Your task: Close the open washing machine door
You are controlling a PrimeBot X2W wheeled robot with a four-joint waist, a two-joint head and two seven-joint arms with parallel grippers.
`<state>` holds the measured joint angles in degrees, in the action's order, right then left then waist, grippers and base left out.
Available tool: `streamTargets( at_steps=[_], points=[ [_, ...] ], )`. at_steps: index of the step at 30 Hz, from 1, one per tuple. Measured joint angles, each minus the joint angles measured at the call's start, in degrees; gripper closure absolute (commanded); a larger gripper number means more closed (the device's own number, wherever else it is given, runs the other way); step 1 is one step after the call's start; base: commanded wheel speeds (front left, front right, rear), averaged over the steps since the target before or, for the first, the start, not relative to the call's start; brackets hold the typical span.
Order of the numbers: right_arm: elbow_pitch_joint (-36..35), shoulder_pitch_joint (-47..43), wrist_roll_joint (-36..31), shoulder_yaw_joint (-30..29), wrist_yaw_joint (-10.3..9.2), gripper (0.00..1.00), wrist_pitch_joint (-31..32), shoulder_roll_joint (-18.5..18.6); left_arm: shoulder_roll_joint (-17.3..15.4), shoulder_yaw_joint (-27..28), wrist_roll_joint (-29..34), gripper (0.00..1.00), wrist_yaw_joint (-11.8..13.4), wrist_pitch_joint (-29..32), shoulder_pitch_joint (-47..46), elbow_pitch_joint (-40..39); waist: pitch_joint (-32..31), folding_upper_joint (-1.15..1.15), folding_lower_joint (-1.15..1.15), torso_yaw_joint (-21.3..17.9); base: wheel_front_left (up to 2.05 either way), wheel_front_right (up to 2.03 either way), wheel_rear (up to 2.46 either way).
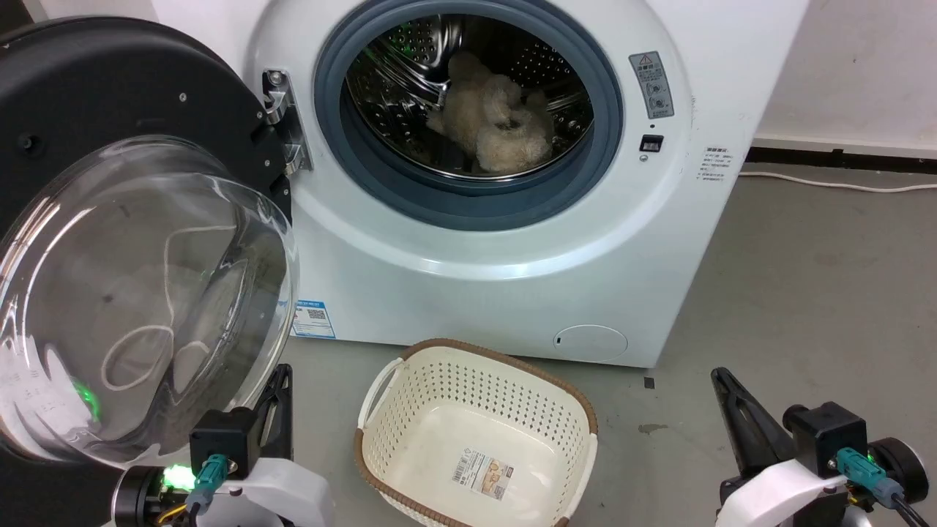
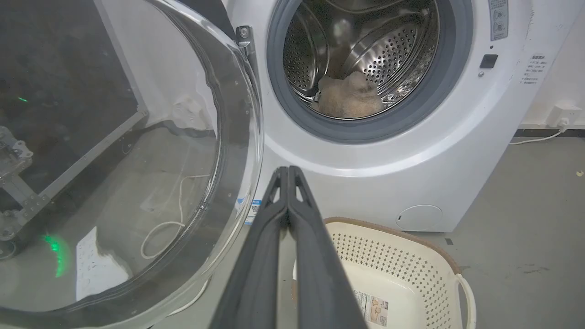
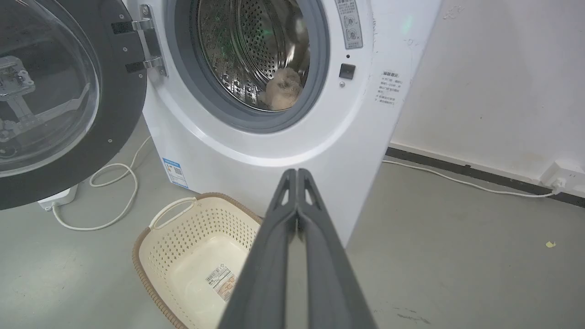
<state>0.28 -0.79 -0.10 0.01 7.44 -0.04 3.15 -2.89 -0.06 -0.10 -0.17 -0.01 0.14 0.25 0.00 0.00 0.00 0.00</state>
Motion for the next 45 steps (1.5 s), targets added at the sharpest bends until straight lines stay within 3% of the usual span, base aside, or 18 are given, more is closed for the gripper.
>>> streamTargets(
  at_steps=[9, 10, 30, 45],
  points=[
    [0.0, 0.0, 0.0, 0.0, 0.00, 1.00, 0.0, 0.0, 0.0, 0.0, 0.0, 1.00, 0.0, 0.0, 0.0, 0.0, 0.0, 0.00, 0.00, 0.0, 0.00, 0.00, 0.00],
    [0.0, 0.0, 0.0, 0.0, 0.00, 0.00, 0.0, 0.0, 0.0, 0.0, 0.0, 0.00, 0.0, 0.0, 0.0, 0.0, 0.0, 0.00, 0.00, 0.0, 0.00, 0.00, 0.00],
    [0.3, -0.1, 0.7, -0.6, 0.00, 0.00, -1.4, 0.0, -0.1, -0.8, 0.0, 0.00, 0.0, -1.4, 0.0, 0.0, 0.0, 0.00, 0.00, 0.8, 0.00, 0.00, 0.00],
    [0.9, -0.3, 1.2, -0.3, 0.00, 0.00, -3.2, 0.0, -0.5, -1.4, 0.0, 0.00, 0.1, -3.2, 0.0, -0.3, -0.7, 0.00, 0.00, 5.5, 0.00, 0.00, 0.00]
  ],
)
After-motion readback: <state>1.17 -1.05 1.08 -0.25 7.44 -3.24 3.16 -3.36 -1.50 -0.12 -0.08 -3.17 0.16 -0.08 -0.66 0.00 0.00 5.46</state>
